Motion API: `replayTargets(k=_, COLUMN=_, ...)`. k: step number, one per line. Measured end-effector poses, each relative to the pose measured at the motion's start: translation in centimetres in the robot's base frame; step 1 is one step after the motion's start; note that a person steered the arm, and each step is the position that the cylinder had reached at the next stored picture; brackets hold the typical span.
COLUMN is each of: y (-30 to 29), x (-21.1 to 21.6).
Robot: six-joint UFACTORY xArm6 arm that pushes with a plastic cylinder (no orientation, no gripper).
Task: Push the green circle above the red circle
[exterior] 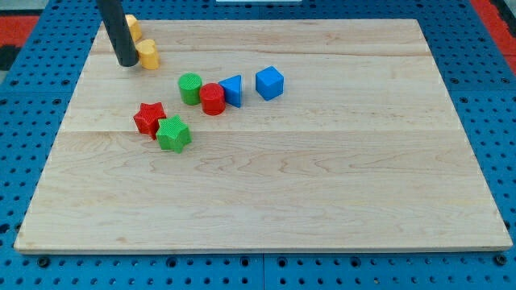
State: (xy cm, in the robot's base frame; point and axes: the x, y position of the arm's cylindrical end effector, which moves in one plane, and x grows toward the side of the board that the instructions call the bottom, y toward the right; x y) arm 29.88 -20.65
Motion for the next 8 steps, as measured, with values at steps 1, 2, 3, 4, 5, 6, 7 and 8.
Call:
replayTargets(k=1, y=1.0, x=0.3)
replayTargets(k=2, y=1.2, x=2.0)
replayTargets(k=3, y=2.8, x=4.7)
replayTargets(k=4, y=2.9, x=4.8)
replayTargets(k=5, y=3.2, x=4.8)
replayTargets(k=6, y=6.7, x=5.5)
replayTargets(k=7, y=8.8, x=5.5)
replayTargets(k=8, y=9.5, x=5.5)
